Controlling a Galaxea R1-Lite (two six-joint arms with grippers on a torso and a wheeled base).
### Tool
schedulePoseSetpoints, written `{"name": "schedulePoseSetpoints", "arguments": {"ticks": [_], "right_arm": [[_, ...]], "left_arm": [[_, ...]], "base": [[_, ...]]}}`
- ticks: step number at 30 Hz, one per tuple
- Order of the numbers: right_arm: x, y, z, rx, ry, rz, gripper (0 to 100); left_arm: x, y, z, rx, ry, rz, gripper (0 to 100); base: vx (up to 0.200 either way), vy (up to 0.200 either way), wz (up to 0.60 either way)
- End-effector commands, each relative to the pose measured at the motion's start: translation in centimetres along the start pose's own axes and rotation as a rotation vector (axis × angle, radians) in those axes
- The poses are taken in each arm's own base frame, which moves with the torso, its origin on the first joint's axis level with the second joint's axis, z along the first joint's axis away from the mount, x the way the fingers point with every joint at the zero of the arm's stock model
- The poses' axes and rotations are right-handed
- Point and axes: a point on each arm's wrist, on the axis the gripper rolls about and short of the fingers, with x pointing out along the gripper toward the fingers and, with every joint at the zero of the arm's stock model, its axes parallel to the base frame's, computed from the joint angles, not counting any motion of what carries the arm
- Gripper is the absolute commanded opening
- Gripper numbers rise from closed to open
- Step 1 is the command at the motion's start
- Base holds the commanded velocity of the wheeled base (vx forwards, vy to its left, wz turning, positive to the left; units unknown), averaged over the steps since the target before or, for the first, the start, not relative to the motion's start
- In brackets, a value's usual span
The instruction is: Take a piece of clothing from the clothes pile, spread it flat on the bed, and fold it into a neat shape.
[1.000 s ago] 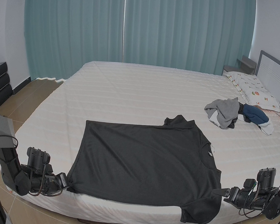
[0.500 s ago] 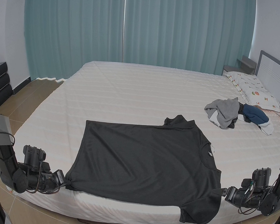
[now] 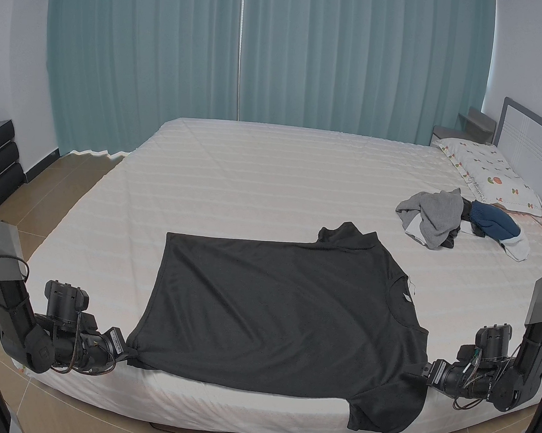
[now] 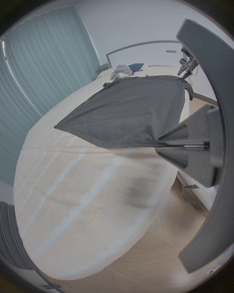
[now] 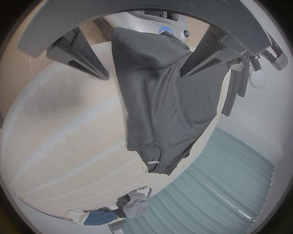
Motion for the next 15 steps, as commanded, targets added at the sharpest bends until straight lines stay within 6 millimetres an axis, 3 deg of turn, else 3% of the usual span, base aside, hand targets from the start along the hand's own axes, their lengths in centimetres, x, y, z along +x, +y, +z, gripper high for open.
{"name": "schedulePoseSetpoints", "arguments": {"ticks": [1, 7, 15], "right_arm": [[1.3, -0.6, 0.1, 0.013, 0.014, -0.011, 0], [1.8, -0.8, 0.9, 0.025, -0.012, -0.009, 0], [2.0, 0.4, 3.2, -0.011, -0.109, 0.042, 0]], "left_arm": [[0.1, 0.0, 0.0, -0.002, 0.001, 0.001, 0], [0.0, 0.1, -0.1, -0.003, 0.002, 0.002, 0], [0.1, 0.1, -0.1, -0.002, 0.004, 0.002, 0]], "base": [[0.0, 0.0, 0.0], [0.0, 0.0, 0.0], [0.0, 0.0, 0.0]]}}
